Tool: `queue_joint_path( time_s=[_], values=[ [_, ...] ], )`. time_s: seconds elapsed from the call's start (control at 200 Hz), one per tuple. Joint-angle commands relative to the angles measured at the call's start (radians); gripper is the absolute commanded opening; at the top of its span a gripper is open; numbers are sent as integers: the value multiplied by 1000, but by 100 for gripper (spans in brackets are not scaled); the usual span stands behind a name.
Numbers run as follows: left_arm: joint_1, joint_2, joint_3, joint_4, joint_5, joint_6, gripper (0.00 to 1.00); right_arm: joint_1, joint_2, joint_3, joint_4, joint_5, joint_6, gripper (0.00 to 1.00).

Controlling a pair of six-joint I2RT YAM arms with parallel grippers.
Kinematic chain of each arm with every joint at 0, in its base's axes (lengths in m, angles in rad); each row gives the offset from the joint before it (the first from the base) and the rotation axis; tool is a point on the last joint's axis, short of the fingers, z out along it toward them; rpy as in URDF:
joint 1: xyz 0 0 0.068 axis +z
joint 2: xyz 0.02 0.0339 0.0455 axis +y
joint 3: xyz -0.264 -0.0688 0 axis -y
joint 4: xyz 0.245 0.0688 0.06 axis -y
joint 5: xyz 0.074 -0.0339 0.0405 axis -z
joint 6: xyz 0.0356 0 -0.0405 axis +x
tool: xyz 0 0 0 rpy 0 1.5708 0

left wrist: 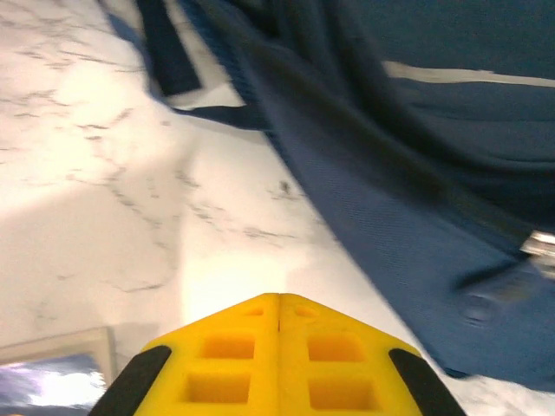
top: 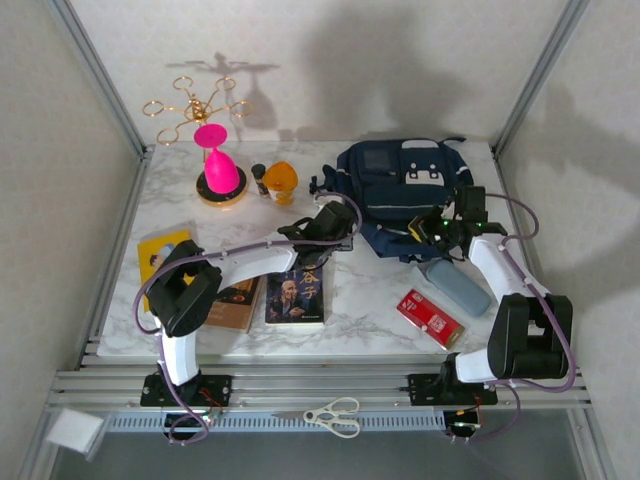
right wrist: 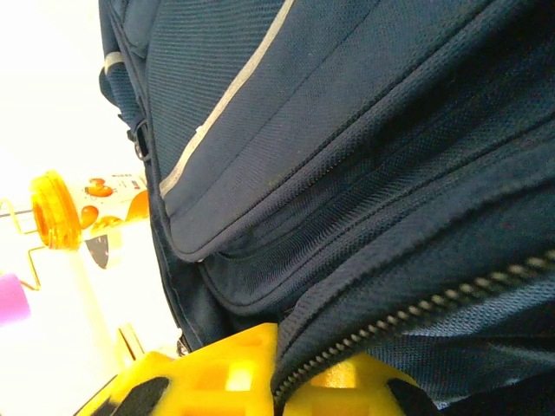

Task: Pack the student bag
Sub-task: Unzip the student bag at the top-right of the table.

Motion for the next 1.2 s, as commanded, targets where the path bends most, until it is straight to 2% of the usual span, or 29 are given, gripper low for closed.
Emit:
queue_joint_path(
  time_s=[0.0,0.11,0.235,0.34,0.506,0.621,0.726,0.881,1.057,1.197],
  values=[
    [18,-2,-11,32,33,47,0,-12,-7,61,-5,-66,-86,0],
    [10,-15,-33,116,173,167,0,-8,-3,63,-17,-97,-108,0],
    [-8,-38,-61,211,329,329,18,-10,-1,73,-25,-98,-123,0],
    [-8,-2,-4,176,356,400,29,-9,6,86,-29,-113,-127,0],
    [-13,65,74,150,403,481,38,-9,4,93,-37,-108,-134,0],
    [-11,118,125,128,361,510,37,-10,10,87,-36,-114,-134,0],
    [-8,154,166,104,415,535,36,-10,12,87,-35,-113,-136,0],
    [-6,183,196,109,419,553,31,-9,16,85,-28,-117,-133,0],
    [11,193,207,131,416,537,12,-10,18,85,-36,-115,-142,0],
    [24,185,191,153,403,527,4,-10,21,89,-41,-111,-146,0]
  ],
)
